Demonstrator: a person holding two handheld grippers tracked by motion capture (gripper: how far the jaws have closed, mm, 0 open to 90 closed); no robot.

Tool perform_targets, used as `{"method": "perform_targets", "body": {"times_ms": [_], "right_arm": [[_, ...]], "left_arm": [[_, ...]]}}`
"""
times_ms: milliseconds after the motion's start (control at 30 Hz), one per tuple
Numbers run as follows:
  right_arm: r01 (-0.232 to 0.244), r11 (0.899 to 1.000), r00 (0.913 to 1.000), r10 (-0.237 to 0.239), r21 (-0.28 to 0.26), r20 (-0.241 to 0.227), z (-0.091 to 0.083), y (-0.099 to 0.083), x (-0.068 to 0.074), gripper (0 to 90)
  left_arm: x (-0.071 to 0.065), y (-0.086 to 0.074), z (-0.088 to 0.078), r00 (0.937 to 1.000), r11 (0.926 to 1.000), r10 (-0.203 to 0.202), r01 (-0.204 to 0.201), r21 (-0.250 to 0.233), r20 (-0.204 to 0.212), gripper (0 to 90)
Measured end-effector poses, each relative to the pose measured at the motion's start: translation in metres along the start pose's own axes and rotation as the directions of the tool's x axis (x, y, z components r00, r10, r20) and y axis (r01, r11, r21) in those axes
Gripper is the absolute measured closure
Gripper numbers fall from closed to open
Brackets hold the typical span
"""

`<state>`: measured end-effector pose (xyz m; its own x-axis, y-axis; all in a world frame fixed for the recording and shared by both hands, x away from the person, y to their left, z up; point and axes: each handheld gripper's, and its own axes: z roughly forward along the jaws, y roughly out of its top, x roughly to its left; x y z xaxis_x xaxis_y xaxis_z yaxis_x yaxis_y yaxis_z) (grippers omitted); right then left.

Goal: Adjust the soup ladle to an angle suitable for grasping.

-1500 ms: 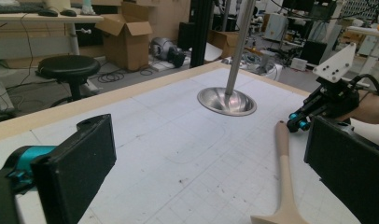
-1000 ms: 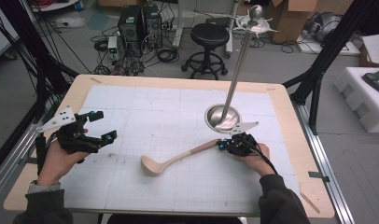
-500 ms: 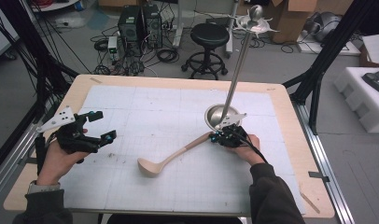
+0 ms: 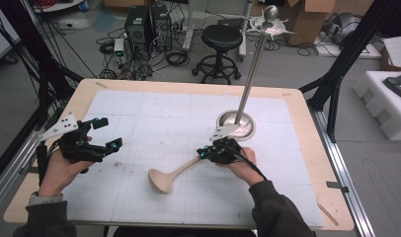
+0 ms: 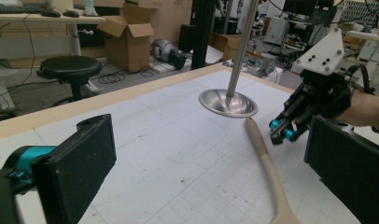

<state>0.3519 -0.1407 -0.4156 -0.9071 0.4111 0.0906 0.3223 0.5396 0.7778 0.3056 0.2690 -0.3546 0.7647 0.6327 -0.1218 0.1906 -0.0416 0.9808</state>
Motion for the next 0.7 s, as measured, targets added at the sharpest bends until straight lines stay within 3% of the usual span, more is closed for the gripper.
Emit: {"method": "perform_targets", "body": {"times_ms": [200, 300, 700], "right_arm": [[0.047, 0.998, 0.9969, -0.043, 0.05, -0.066, 0.043, 0.012, 0.025, 90.0], [0.026, 0.998, 0.9965, -0.021, 0.056, -0.081, 0.056, 0.016, 0.03, 90.0], [0.028, 0.991, 0.995, -0.014, 0.132, -0.098, 0.077, 0.023, 0.04, 90.0]], "left_arm": [[-0.001, 0.0, 0.0, 1.0, 1.0, -0.004, 0.004, -0.001, 0.002, 2.6], [0.0, 0.0, -0.001, 1.0, 1.0, -0.001, 0.001, 0.001, 0.003, 2.6], [0.001, 0.0, -0.003, 1.0, 0.9999, -0.005, 0.005, -0.012, 0.002, 2.6]]}}
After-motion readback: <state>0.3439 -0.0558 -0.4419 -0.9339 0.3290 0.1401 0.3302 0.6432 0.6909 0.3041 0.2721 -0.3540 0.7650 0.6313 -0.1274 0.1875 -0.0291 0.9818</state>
